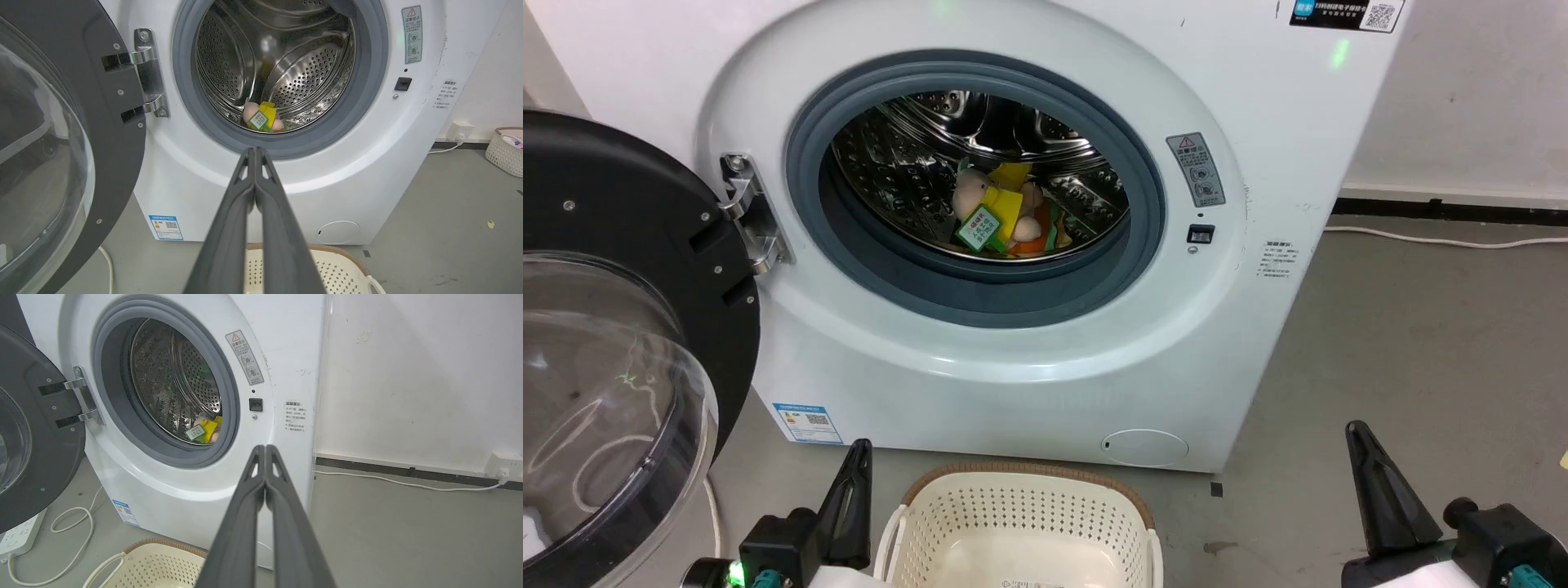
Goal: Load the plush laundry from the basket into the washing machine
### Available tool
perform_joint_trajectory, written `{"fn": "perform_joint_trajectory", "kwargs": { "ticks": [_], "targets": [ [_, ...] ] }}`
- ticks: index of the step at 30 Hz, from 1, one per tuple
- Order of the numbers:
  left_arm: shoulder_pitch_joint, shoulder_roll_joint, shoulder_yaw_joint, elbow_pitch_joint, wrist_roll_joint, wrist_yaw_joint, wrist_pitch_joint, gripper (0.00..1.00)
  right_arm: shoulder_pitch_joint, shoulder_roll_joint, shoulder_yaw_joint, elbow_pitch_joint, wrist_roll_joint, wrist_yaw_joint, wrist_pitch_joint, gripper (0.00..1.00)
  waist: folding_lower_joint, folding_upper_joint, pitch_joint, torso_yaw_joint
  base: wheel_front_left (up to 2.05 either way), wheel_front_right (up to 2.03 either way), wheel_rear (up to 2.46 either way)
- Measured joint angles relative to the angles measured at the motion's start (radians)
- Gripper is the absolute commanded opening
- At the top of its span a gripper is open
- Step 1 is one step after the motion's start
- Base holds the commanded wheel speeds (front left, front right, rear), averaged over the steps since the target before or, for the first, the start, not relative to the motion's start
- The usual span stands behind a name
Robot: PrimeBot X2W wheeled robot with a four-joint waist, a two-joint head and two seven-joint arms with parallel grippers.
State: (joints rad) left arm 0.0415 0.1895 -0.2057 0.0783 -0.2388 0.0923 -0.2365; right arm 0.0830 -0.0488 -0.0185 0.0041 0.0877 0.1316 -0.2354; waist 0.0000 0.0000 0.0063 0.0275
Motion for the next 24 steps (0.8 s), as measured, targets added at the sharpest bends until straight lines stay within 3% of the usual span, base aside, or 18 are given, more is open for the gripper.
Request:
{"fn": "perform_joint_trajectory", "kwargs": {
  "ticks": [24],
  "targets": [
    [-0.002, -0.028, 0.044, -0.013, 0.053, -0.016, 0.052, 0.00, -0.009, 0.000, 0.003, 0.000, -0.018, 0.000, 0.050, 0.00, 0.0001, 0.0000, -0.001, -0.006, 0.00, 0.00, 0.00]
  ]
}}
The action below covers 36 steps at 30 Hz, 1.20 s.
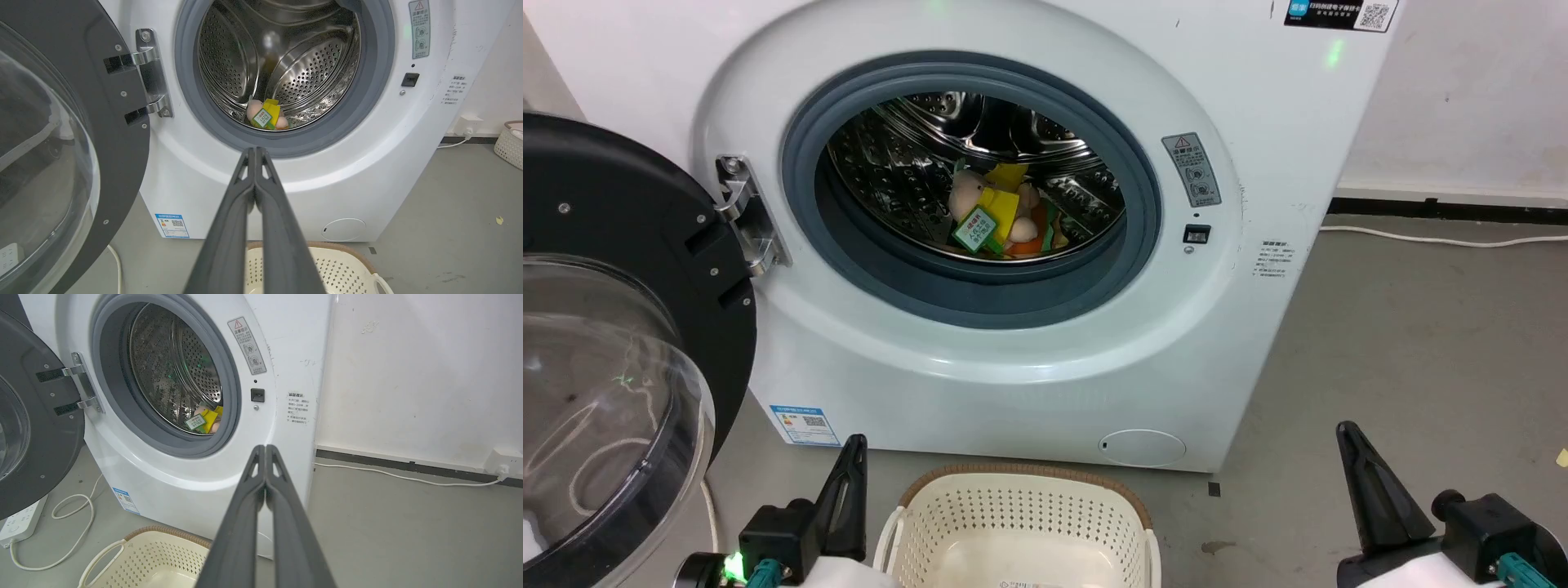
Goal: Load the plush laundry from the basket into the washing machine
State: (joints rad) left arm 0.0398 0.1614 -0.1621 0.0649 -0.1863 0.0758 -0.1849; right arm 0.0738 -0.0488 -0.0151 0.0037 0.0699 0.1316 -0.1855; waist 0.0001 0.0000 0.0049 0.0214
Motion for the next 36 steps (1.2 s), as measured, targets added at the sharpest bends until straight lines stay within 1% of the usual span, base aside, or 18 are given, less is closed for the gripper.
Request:
{"fn": "perform_joint_trajectory", "kwargs": {
  "ticks": [36],
  "targets": [
    [-0.005, -0.047, 0.061, -0.025, 0.071, -0.028, 0.072, 0.00, -0.023, 0.000, 0.005, 0.000, -0.027, 0.000, 0.072, 0.00, -0.0001, 0.0000, -0.002, -0.009, 0.00, 0.00, 0.00]
  ]
}}
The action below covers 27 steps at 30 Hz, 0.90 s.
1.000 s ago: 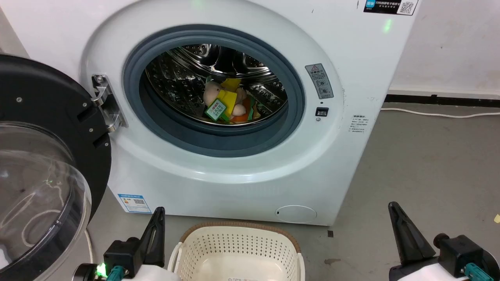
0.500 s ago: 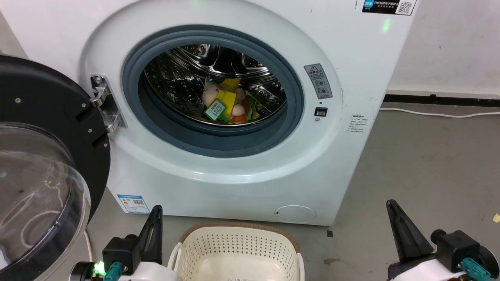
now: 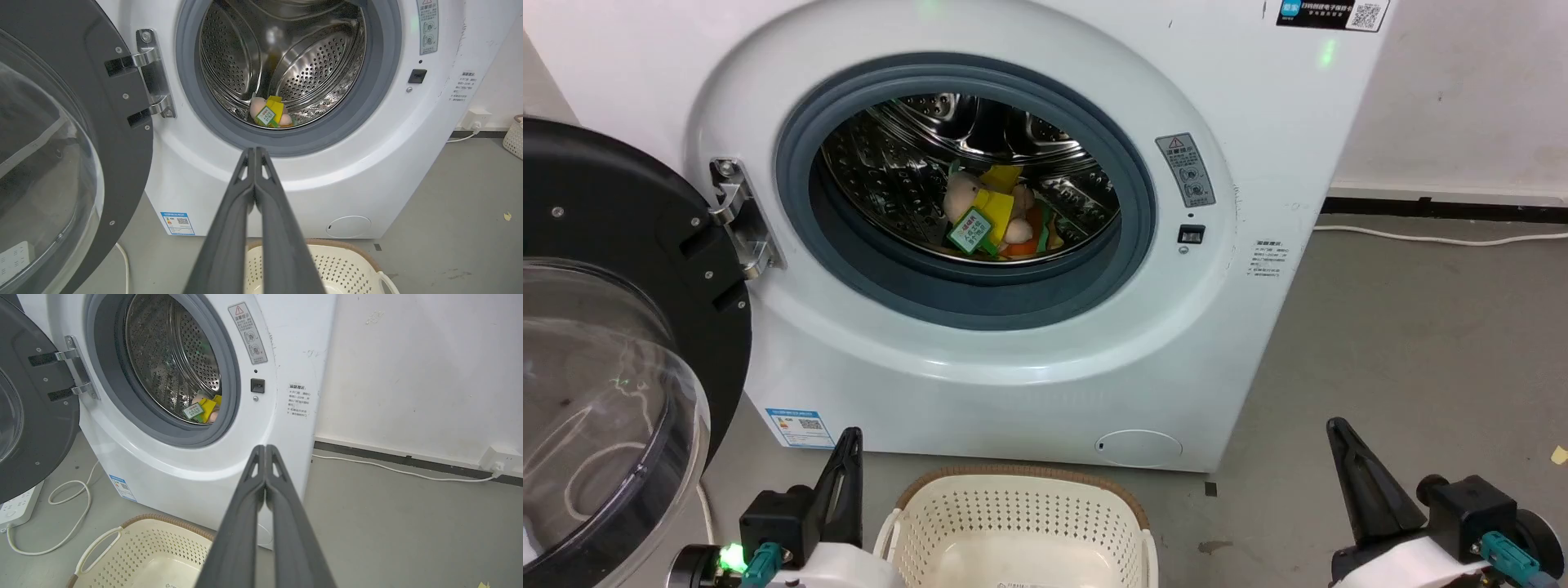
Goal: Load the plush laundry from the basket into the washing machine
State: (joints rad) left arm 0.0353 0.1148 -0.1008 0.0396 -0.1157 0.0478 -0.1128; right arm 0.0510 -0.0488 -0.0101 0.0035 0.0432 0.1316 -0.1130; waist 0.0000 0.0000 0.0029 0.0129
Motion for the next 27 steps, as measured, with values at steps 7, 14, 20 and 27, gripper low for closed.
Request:
{"fn": "perform_joint_trajectory", "kwargs": {
  "ticks": [7, 14, 20, 27],
  "targets": [
    [-0.004, -0.005, 0.015, -0.004, 0.011, -0.007, 0.016, 0.00, -0.001, 0.000, 0.001, 0.000, -0.006, 0.000, 0.015, 0.00, 0.0000, 0.0000, 0.000, -0.002, 0.00, 0.00, 0.00],
    [-0.011, -0.012, 0.025, -0.007, 0.027, -0.013, 0.027, 0.00, -0.005, 0.000, 0.003, 0.000, -0.008, 0.000, 0.028, 0.00, 0.0000, 0.0000, -0.001, -0.003, 0.00, 0.00, 0.00],
    [-0.011, -0.020, 0.036, -0.011, 0.037, -0.017, 0.040, 0.00, -0.016, 0.000, 0.004, 0.000, -0.011, 0.000, 0.042, 0.00, 0.0000, 0.0000, -0.001, -0.005, 0.00, 0.00, 0.00],
    [-0.015, -0.033, 0.052, -0.017, 0.058, -0.025, 0.060, 0.00, -0.021, 0.000, 0.005, 0.000, -0.018, 0.000, 0.059, 0.00, 0.0000, 0.0000, -0.002, -0.007, 0.00, 0.00, 0.00]
  ]
}}
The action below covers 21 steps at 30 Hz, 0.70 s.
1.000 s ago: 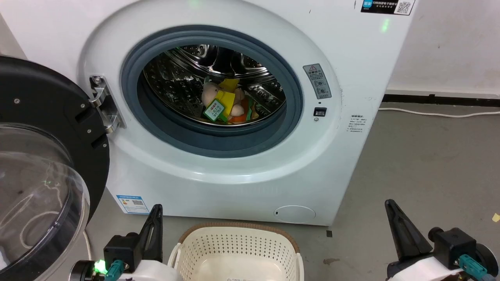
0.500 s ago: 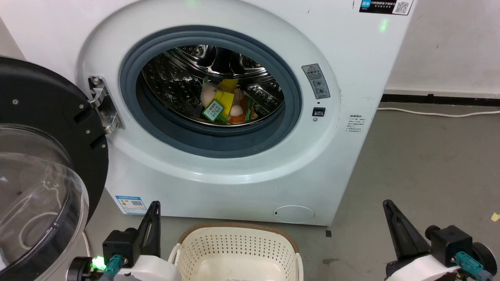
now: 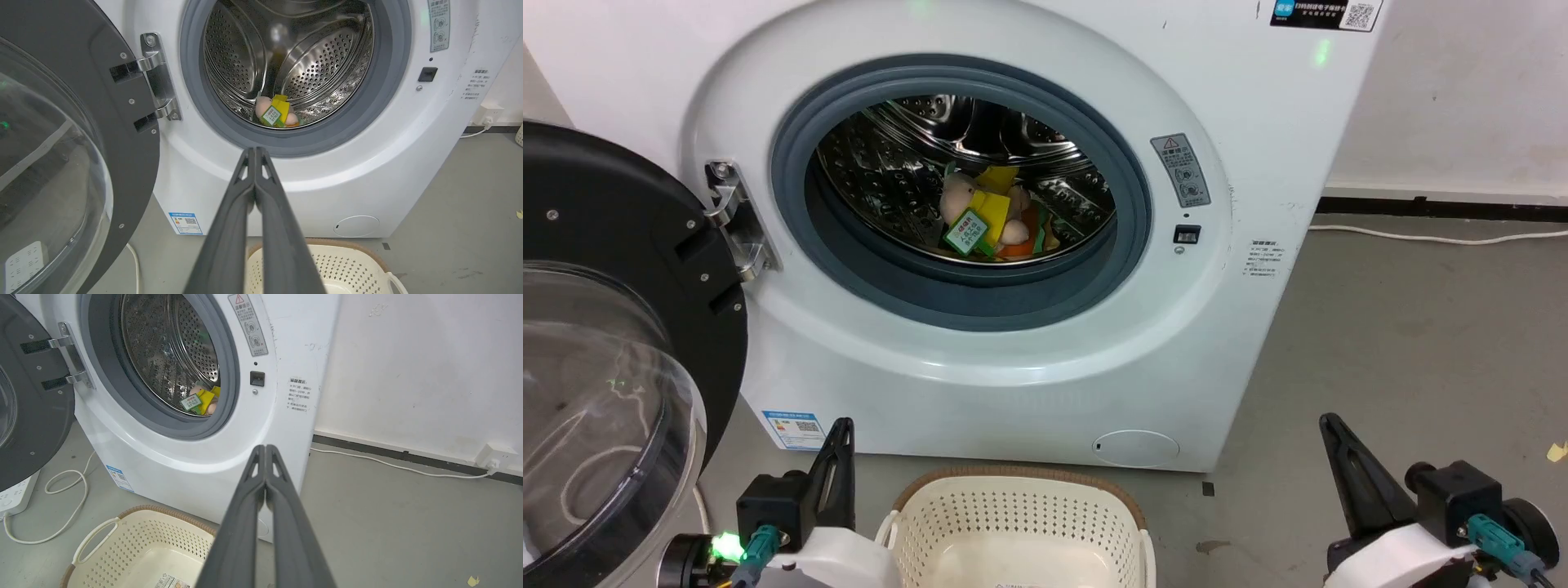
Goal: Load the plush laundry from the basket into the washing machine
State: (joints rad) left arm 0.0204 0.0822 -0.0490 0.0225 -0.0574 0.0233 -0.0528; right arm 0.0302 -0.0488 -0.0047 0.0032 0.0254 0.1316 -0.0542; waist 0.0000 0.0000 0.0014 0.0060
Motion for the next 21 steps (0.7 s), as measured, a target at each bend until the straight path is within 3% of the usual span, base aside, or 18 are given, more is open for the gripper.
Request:
{"fn": "perform_joint_trajectory", "kwargs": {
  "ticks": [21],
  "targets": [
    [-0.003, -0.025, 0.035, -0.014, 0.039, -0.017, 0.038, 0.00, -0.017, 0.000, 0.004, 0.000, -0.017, 0.000, 0.044, 0.00, 0.0000, 0.0000, -0.001, -0.005, 0.00, 0.00, 0.00]
  ]
}}
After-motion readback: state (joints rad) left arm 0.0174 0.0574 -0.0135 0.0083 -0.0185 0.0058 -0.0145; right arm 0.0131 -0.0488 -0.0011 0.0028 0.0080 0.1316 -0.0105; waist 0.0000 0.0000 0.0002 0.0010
